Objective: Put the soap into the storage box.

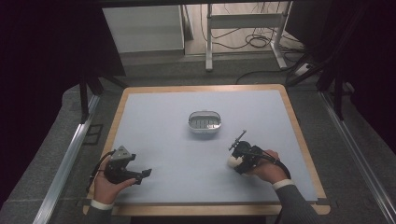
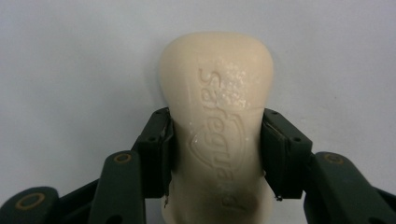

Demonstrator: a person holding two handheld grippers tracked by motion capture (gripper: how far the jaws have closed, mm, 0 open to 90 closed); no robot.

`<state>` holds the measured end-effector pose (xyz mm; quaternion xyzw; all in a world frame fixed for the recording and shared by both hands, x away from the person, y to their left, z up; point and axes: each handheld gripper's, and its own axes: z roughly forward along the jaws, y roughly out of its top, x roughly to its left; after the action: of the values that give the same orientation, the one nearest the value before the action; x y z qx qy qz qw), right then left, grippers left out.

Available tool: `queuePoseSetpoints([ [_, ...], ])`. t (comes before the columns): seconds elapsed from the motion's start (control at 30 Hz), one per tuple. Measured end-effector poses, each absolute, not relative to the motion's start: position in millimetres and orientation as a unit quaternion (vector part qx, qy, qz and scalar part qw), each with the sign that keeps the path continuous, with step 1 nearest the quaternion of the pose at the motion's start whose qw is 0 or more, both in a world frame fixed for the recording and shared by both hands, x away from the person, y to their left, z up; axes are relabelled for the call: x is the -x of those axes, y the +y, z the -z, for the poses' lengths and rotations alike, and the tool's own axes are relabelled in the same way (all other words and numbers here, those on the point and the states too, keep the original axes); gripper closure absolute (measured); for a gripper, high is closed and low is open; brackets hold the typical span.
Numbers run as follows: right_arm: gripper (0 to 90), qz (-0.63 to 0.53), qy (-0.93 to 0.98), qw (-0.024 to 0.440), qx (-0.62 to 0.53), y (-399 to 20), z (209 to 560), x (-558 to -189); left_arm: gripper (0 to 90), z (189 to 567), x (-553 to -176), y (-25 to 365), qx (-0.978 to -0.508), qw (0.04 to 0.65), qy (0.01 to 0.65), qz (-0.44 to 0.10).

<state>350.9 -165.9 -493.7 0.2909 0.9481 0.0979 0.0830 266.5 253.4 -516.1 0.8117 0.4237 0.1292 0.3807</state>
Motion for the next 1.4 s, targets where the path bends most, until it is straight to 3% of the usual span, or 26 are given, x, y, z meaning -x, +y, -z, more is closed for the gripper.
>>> queuePoseSetpoints([
  [1.4, 49.4, -0.148, 0.936, 0.122, -0.296, -161, 441, -369, 8.2, 516, -266, 255, -0.813, 0.380, 0.419, -0.134],
])
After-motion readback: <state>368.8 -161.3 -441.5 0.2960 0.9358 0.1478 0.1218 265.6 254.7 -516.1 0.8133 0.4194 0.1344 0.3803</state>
